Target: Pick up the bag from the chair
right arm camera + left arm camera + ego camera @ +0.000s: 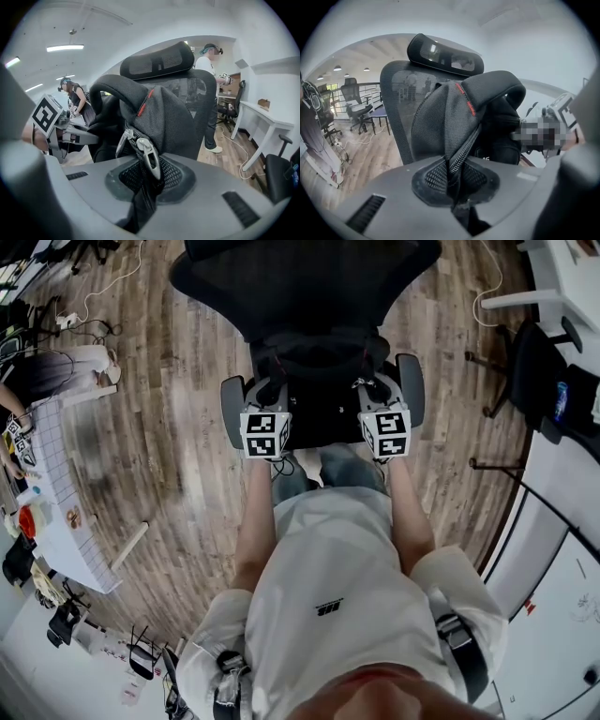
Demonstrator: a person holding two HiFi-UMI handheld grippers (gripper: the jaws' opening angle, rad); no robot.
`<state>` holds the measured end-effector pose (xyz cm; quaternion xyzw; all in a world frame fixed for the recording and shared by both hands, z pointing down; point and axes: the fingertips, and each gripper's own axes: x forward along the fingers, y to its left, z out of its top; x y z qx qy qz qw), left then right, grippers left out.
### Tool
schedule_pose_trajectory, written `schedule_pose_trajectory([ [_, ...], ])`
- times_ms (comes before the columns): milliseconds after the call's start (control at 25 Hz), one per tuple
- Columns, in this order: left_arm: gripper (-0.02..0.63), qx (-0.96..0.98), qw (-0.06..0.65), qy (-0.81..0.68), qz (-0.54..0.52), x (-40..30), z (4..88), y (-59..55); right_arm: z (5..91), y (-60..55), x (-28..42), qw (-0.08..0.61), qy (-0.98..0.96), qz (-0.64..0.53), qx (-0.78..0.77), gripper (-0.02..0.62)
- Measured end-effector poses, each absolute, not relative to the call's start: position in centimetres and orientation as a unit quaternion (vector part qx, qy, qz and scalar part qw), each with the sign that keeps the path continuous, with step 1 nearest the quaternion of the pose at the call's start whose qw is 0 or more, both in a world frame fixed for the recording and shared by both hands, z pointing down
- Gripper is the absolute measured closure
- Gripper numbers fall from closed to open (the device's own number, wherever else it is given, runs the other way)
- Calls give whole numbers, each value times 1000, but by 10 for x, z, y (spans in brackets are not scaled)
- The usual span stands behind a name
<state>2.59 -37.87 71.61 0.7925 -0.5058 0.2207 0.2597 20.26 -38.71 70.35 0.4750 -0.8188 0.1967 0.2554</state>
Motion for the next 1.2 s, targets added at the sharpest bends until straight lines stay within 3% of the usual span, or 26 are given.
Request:
schedule_pose_trajectory([
  [1200, 586, 791, 252, -517, 210, 35, 660, -373, 645, -376, 213, 220, -826, 232, 465, 584],
])
